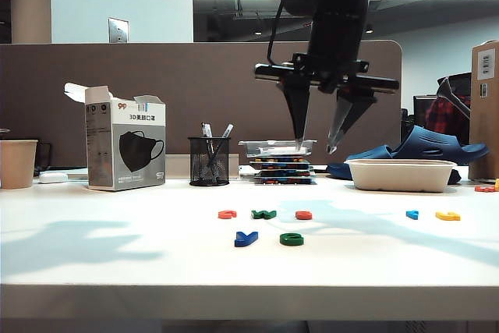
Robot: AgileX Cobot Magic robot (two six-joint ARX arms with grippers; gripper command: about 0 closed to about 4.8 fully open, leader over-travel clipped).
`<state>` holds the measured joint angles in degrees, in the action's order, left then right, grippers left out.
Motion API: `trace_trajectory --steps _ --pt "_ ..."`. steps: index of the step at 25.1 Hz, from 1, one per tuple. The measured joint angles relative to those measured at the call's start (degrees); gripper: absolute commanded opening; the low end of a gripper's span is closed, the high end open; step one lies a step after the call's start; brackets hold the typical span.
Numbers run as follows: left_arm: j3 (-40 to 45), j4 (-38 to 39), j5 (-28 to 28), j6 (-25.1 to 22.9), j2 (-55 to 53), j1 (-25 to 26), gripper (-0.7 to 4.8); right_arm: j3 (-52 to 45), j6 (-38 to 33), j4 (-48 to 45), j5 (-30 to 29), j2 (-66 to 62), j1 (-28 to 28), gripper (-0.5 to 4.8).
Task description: Select the appropriate letters from the row of letter magnets placed on the table to arrange into the word "yes".
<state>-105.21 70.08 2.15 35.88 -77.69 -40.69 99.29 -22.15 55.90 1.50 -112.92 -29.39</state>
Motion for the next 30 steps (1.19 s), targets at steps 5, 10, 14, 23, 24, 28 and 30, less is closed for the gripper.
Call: trace_trajectory --steps 5,10,14,23,24,28,30 --pt "0.0 0.0 0.0 0.0 0.0 0.0 -0.05 0.0 0.0 -0.3 0.0 -1.9 -0.2 2.12" --pt "0.0 0.0 0.0 0.0 0.0 0.0 -0.05 0.0 0.0 -0.7 0.0 -4.3 -0.2 2.12" --pt "0.0 0.0 0.0 0.0 0.0 0.0 -0.05 0.0 0.0 -1.6 -0.2 -5.1 -0.3 2.12" --pt "0.0 0.0 0.0 0.0 0.0 0.0 -0.05 0.0 0.0 -2.8 -1.6 -7.1 -0.3 2.12" --pt "0.0 0.0 0.0 0.0 0.0 0.0 -0.05 0.0 0.0 -2.9 -1.6 -7.5 -0.4 2.12" --pt "0.0 0.0 0.0 0.0 0.0 0.0 -0.05 -0.1 0.0 -3.0 -1.6 -8.3 -0.7 2.12" --pt "0.0 0.0 0.0 0.0 0.0 0.0 -0.05 -0.1 0.0 -3.1 -1.9 -8.7 -0.9 2.12"
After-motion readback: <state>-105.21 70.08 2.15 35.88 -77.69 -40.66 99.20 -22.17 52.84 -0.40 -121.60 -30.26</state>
